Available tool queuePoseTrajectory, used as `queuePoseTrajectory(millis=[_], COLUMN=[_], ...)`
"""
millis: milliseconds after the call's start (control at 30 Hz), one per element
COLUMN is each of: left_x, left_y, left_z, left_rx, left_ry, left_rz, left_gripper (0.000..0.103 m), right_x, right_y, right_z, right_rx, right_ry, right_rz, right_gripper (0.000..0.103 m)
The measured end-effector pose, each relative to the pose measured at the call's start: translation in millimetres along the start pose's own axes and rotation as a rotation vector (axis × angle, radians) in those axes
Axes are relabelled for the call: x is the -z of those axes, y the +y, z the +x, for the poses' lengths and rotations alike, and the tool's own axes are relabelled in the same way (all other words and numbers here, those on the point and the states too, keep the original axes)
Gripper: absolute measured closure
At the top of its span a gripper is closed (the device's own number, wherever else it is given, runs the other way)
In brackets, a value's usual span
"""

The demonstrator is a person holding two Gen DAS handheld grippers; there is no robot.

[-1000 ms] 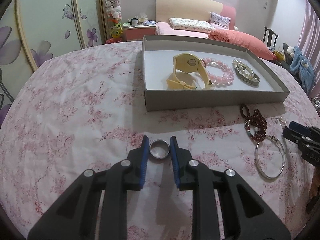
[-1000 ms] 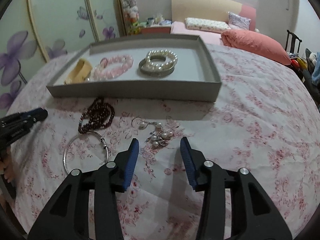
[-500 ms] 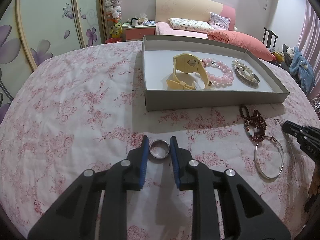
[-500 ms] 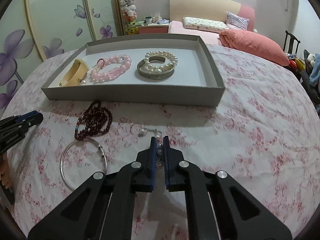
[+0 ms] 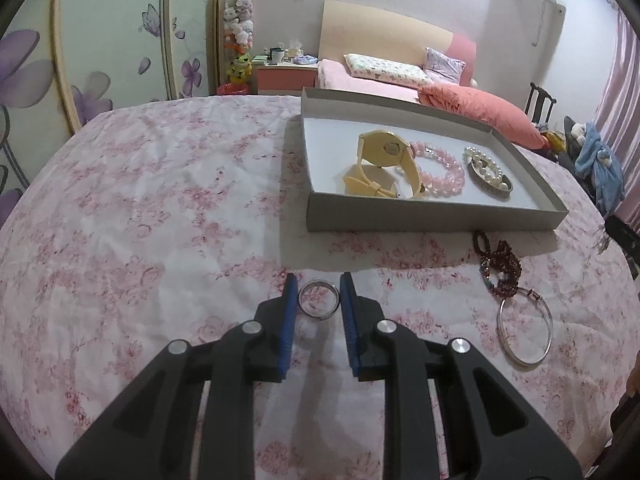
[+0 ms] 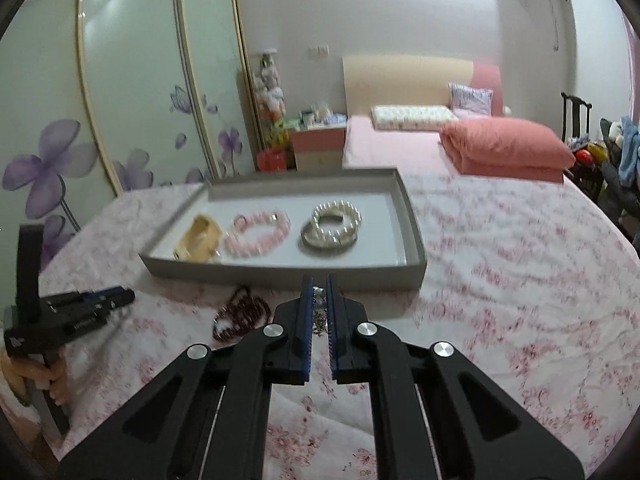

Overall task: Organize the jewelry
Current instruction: 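Carry the ring and earrings in both grippers over the grey tray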

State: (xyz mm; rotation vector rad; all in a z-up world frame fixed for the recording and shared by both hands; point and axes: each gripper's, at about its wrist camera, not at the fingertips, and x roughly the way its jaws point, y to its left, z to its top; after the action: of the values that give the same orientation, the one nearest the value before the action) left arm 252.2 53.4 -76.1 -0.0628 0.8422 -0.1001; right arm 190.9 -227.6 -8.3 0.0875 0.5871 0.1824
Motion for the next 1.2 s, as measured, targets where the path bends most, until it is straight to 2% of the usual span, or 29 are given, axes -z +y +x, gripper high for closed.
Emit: queuePoseTrajectory(millis=[233, 367, 533, 833, 967, 1200], left_x=[1, 0, -2, 3, 7, 11], left_y=[10, 9, -7, -52, -66, -78], left_z=[-12, -23, -46, -88, -96, -98], left_rx=[0.015, 0.007, -0.010, -0.077, -0.089, -0.097], left_ry=[-0.027, -0.075, -0.192, -0.436, -0.491, -0.524], left_rz=[-0.060, -0.072, -0.041, 0.102, 0.142, 0.161], left_gripper=[0.081, 0.081, 0.081, 0.081, 0.081, 0.081], right_x=[-7, -8, -10, -8, -5, 3], right_y=[9, 17, 25, 36, 38, 39], right_z=[-14, -22, -30, -39, -42, -43], right_rx=[-0.003, 0.010, 0.022, 0.054, 0.065, 0.089], right_ry=[-0.088, -0.145, -0.224, -0.340, -0.380, -0.436], right_rz=[-0.018, -0.037, -0.049, -0.073, -0.082, -0.095], right_gripper=[0.096, 0.096, 0.096, 0.096, 0.096, 0.096])
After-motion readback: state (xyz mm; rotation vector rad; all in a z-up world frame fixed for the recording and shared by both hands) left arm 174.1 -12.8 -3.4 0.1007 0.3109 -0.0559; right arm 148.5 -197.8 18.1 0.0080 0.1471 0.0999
